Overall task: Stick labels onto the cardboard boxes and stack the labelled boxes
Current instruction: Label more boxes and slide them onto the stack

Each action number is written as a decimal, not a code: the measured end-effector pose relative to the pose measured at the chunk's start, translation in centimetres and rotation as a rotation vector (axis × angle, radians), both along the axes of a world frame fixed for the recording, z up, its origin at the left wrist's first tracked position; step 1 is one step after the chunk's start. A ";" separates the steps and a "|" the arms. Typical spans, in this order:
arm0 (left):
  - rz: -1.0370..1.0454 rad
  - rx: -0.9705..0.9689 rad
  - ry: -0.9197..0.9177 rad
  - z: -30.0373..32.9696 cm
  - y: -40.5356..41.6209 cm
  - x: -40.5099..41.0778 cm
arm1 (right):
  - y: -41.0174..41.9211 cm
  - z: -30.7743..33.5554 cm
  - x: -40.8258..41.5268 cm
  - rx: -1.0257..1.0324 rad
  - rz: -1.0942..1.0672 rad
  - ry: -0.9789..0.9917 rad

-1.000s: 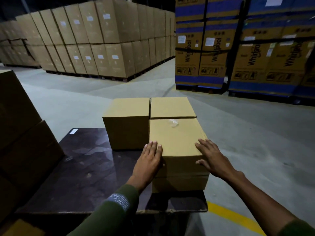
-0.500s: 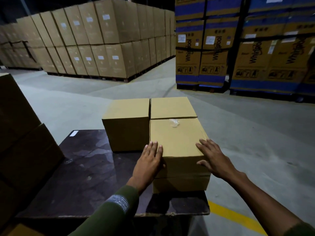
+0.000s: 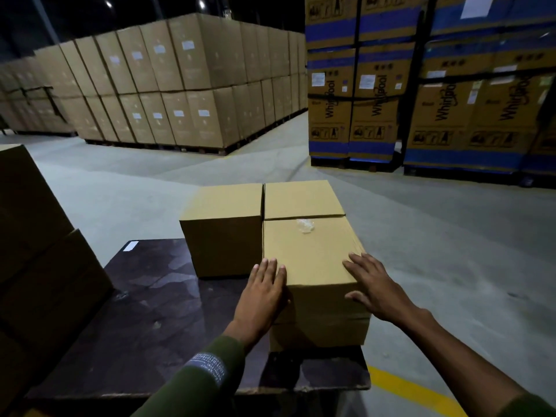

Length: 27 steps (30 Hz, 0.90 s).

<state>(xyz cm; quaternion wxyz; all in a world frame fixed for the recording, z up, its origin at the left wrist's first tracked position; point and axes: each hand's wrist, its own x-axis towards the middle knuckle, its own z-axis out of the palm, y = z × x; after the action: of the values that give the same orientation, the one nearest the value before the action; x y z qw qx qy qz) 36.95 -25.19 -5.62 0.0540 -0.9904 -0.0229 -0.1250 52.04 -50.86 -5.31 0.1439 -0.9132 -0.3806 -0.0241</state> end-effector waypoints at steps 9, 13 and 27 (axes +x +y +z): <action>0.097 0.063 0.010 1.0 0.6 -1.4 | 0.7 1.1 -1.3 0.014 -0.004 -0.064; 0.150 0.068 -0.005 1.6 2.9 -3.3 | 3.2 2.2 -2.8 0.073 0.042 -0.137; 0.613 0.184 -0.105 6.6 14.9 -21.5 | 25.5 6.1 -12.9 0.309 0.496 -0.176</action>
<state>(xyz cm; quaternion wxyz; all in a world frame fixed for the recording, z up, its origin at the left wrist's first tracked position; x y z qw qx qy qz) 15.44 -10.30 0.98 0.1770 -0.9206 -0.3114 -0.1554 39.18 -25.40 0.76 0.2491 -0.7540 -0.5948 -0.1249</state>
